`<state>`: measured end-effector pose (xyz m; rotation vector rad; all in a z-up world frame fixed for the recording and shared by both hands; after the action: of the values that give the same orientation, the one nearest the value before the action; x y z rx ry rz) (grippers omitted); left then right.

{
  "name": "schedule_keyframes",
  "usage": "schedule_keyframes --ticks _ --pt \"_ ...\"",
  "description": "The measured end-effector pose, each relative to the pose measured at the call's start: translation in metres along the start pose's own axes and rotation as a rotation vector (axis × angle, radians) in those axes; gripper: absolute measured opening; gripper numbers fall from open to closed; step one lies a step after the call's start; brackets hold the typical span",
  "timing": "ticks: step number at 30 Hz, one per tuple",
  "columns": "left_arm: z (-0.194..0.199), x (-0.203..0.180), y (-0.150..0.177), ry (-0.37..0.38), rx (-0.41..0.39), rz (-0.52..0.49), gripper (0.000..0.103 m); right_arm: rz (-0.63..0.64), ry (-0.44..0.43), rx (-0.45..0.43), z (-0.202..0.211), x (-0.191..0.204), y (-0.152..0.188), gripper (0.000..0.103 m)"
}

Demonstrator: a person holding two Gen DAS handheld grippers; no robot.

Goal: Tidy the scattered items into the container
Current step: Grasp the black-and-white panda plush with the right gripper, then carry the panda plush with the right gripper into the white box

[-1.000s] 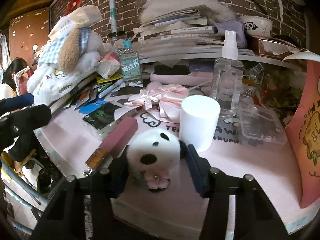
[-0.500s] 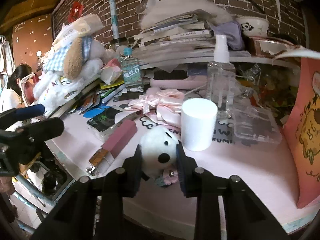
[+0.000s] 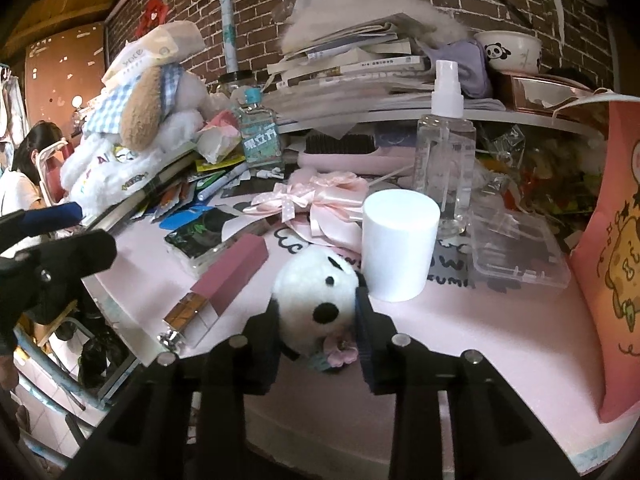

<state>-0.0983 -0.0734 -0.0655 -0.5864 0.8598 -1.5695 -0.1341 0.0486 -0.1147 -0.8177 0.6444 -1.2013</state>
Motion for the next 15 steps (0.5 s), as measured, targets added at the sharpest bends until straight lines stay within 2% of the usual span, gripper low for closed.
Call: schedule_keyframes --ticks 10,15 --pt "-0.005 0.006 0.005 0.006 0.011 0.019 0.094 0.001 -0.027 -0.054 0.016 0.001 -0.011 0.027" --pt "-0.006 0.005 0.006 0.009 0.016 0.018 0.094 -0.006 -0.084 -0.100 0.040 0.003 -0.030 0.027"
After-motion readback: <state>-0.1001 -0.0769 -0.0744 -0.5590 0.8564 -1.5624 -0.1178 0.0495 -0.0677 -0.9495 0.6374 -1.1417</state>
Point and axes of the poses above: each gripper's, at about its wrist camera, not at the fingertips, and z roughly against the way its jaws point, x to its left, y to its underside, the point moved 10 cm from there along -z, roughly the way its jaws point, and after that the axes turned 10 degrees about y, right-handed, at the moved point
